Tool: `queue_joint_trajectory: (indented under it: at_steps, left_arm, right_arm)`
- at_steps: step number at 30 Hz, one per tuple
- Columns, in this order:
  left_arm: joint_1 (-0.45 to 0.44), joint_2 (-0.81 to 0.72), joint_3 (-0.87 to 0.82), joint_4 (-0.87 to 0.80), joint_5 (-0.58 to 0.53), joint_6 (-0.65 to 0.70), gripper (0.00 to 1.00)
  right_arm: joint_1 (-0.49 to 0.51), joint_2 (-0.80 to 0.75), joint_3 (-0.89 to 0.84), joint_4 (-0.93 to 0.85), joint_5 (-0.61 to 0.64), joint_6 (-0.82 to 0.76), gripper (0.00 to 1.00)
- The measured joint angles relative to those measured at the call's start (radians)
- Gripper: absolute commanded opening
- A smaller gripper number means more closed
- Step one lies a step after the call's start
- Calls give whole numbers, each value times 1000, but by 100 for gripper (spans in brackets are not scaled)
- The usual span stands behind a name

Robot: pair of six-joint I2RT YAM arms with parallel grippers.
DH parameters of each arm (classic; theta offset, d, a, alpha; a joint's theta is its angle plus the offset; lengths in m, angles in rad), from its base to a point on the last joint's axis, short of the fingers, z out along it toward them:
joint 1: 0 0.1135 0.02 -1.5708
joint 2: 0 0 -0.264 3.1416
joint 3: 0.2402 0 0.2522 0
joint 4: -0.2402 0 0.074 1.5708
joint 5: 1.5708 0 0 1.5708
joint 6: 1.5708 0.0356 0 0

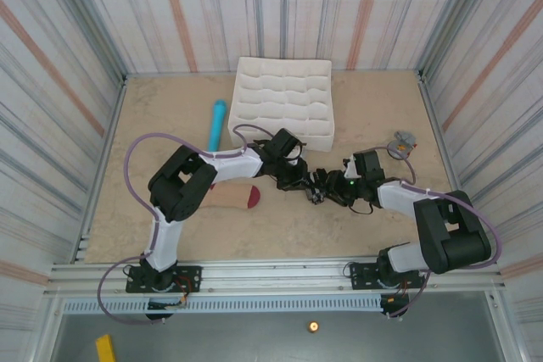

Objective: Roll the socks

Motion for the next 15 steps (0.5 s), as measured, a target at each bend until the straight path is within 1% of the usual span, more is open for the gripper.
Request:
queue_joint_trajectory:
  at_steps: [3,5,11,12,15]
  left_arm:
    - [0,1,0,-5,0,0,0]
    - [0,1,0,-11,0,0,0]
    - [6,3,0,-21,0,0,1]
    - [6,3,0,-20,-1,0,4]
    - [6,2,-1,-16,-1,-1,18]
  right_arm:
    - [11,12,0,11,12,4,47]
    - [28,16,3,18,32,4,43]
    - [53,19,-2,48,63,23,21]
    - [54,18,-2,50,64,25,19]
    - [58,10,-2,48,75,26,12]
